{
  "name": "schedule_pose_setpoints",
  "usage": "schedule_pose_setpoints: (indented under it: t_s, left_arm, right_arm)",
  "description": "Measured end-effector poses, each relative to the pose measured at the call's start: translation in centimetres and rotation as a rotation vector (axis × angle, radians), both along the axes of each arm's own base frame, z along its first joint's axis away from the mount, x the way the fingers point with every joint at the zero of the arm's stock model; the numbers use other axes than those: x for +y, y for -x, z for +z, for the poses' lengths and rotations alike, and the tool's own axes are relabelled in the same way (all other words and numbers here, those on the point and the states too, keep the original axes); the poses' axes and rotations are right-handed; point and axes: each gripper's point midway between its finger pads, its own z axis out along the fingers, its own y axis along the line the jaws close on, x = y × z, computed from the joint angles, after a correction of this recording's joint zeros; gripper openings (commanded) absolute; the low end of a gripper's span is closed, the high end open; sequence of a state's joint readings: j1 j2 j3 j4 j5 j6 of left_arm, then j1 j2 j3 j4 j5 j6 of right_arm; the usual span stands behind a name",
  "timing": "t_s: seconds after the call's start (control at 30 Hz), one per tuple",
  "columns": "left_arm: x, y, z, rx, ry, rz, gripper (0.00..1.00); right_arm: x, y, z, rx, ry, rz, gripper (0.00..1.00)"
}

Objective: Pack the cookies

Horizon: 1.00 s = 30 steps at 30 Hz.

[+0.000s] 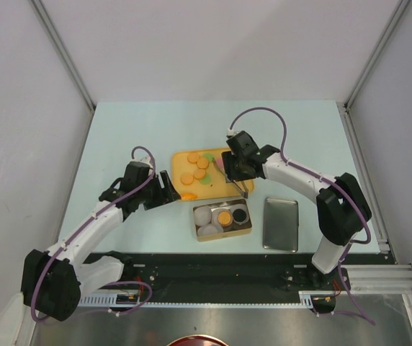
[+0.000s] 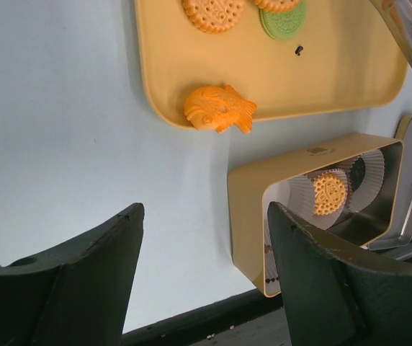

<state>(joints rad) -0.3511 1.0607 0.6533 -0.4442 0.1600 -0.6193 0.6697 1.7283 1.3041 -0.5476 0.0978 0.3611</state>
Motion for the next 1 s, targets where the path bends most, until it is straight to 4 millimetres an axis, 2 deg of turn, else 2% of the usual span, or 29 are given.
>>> schedule_pose_setpoints:
  t_s: [0.4, 0.77, 1.0]
  left_arm:
    - [0.0, 0.0, 0.0, -0.001, 0.0, 0.0, 0.75]
    - [0.0, 0.0, 0.0, -0.001, 0.001, 0.0, 0.75]
    - [0.0, 0.0, 0.0, -0.002, 0.001, 0.0, 0.75]
  right_arm:
    - [0.5, 0.1, -0.5, 0.026, -0.006, 0.02, 0.54]
    - [0.9, -0.2, 0.2, 0.018, -0.004, 0.036, 0.39]
    - [0.4, 0.1, 0.0, 0.029, 0.02, 0.03, 0.35]
